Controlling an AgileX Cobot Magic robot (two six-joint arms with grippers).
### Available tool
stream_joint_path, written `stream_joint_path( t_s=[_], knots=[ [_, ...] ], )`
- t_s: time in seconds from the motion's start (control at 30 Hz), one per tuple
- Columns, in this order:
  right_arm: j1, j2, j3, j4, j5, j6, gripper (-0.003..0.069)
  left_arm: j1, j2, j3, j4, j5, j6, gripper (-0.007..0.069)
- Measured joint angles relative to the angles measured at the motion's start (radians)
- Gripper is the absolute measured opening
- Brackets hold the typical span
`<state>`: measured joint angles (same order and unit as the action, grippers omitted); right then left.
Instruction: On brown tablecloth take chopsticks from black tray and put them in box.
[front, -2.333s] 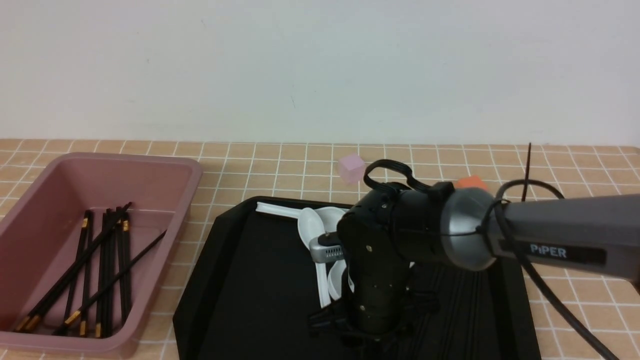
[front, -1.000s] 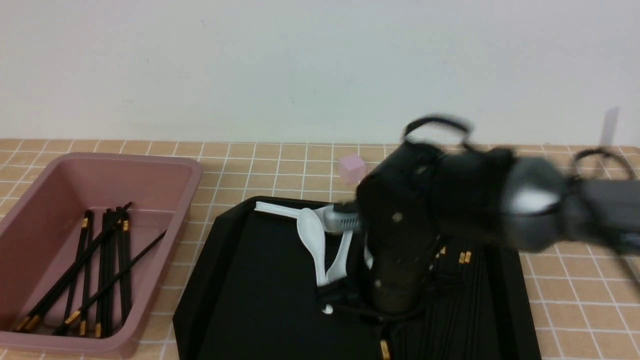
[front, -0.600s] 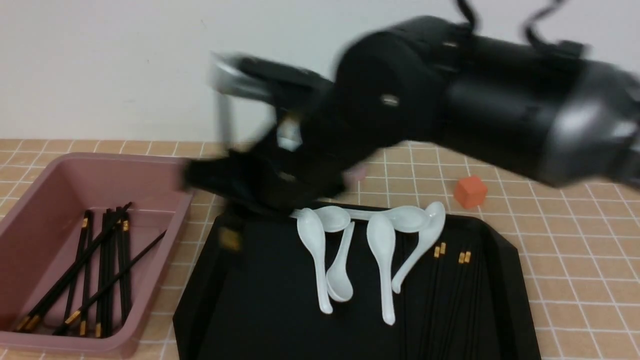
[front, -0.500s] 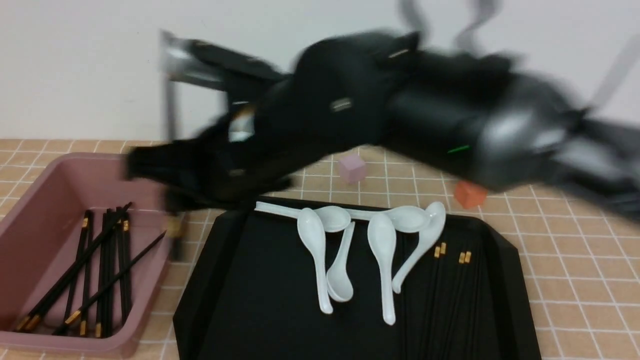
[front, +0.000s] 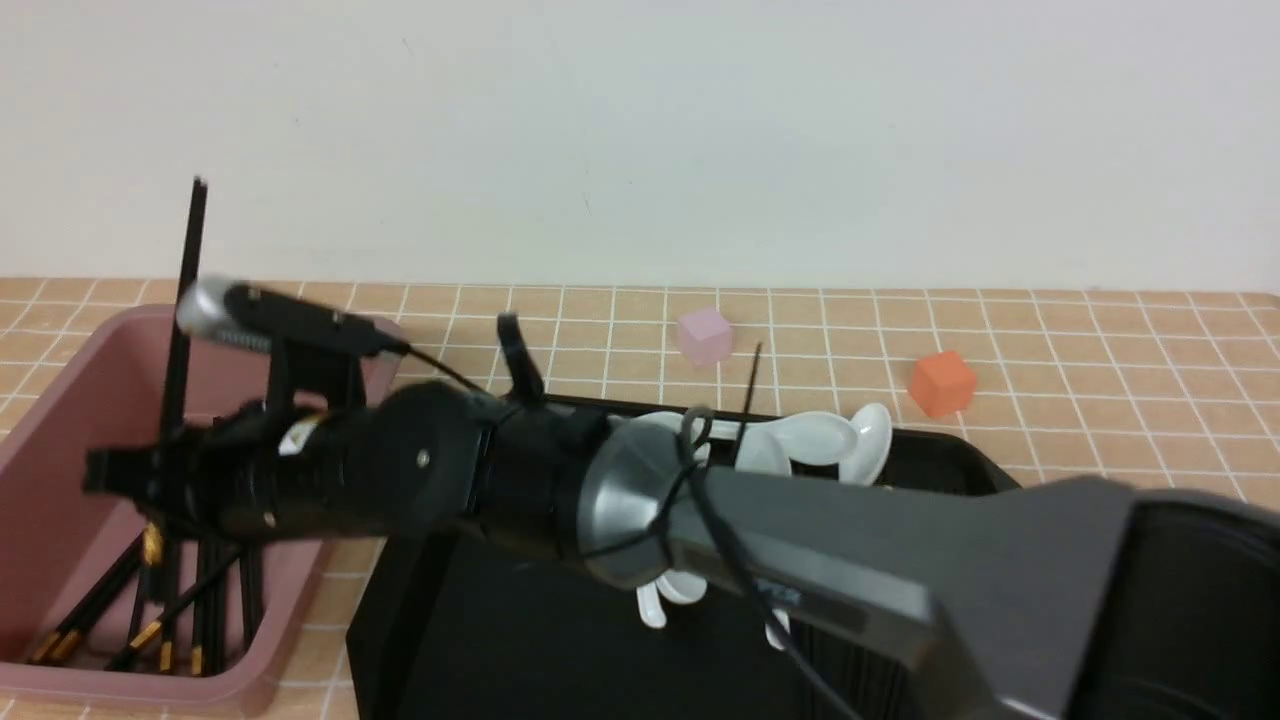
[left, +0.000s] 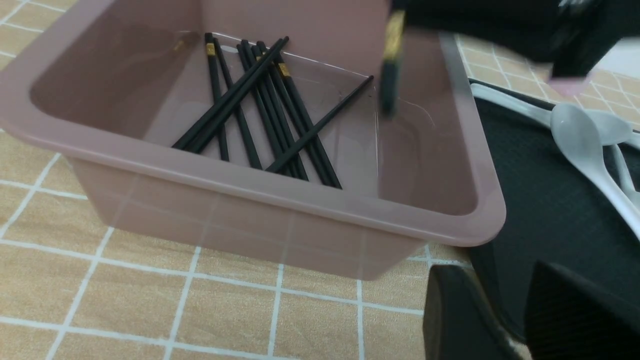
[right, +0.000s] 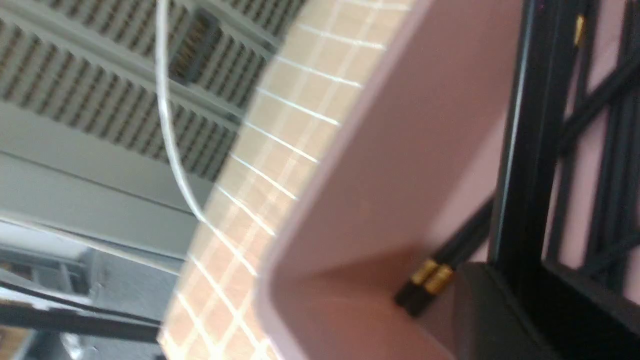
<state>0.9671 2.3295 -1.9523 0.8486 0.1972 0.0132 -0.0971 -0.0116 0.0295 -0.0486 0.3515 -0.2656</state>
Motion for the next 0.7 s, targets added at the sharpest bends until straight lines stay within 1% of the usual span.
stream_joint_path(
  t_s=[0.2, 0.27, 0.33, 0.37, 0.4, 0.43, 0.57, 0.6, 0.63, 0.7],
  knots=[
    [-0.005, -0.005, -0.007, 0.002, 0.076, -0.048, 0.0349, 0.000, 0.000, 0.000, 0.000, 0.000, 0.000, 0.0237],
    [-0.014, -0.018, -0.007, 0.003, 0.141, -0.050, 0.0381, 0.000, 0.000, 0.000, 0.000, 0.000, 0.000, 0.0237],
    [-0.033, -0.039, -0.007, 0.003, 0.213, -0.051, 0.0381, 0.000, 0.000, 0.000, 0.000, 0.000, 0.000, 0.0237],
    [-0.053, -0.062, -0.007, -0.006, 0.277, -0.052, 0.0362, 0.000, 0.000, 0.000, 0.000, 0.000, 0.000, 0.0237],
    [-0.053, -0.066, -0.007, -0.006, 0.286, -0.052, 0.0358, 0.000, 0.000, 0.000, 0.000, 0.000, 0.000, 0.0237],
    [-0.075, -0.091, -0.007, -0.022, 0.346, -0.054, 0.0324, 0.000, 0.000, 0.000, 0.000, 0.000, 0.000, 0.0238],
    [-0.151, -0.212, -0.007, -0.085, 0.563, -0.057, 0.0154, 0.000, 0.000, 0.000, 0.000, 0.000, 0.000, 0.0238],
    [-0.182, -0.257, -0.008, -0.113, 0.649, -0.057, 0.0099, 0.000, 0.000, 0.000, 0.000, 0.000, 0.000, 0.0238],
    [-0.195, -0.289, -0.008, -0.136, 0.686, -0.057, 0.0064, 0.000, 0.000, 0.000, 0.000, 0.000, 0.000, 0.0238],
    [-0.244, -0.380, -0.009, -0.219, 0.827, -0.057, -0.0003, 0.000, 0.000, 0.000, 0.000, 0.000, 0.000, 0.0238]
  ],
)
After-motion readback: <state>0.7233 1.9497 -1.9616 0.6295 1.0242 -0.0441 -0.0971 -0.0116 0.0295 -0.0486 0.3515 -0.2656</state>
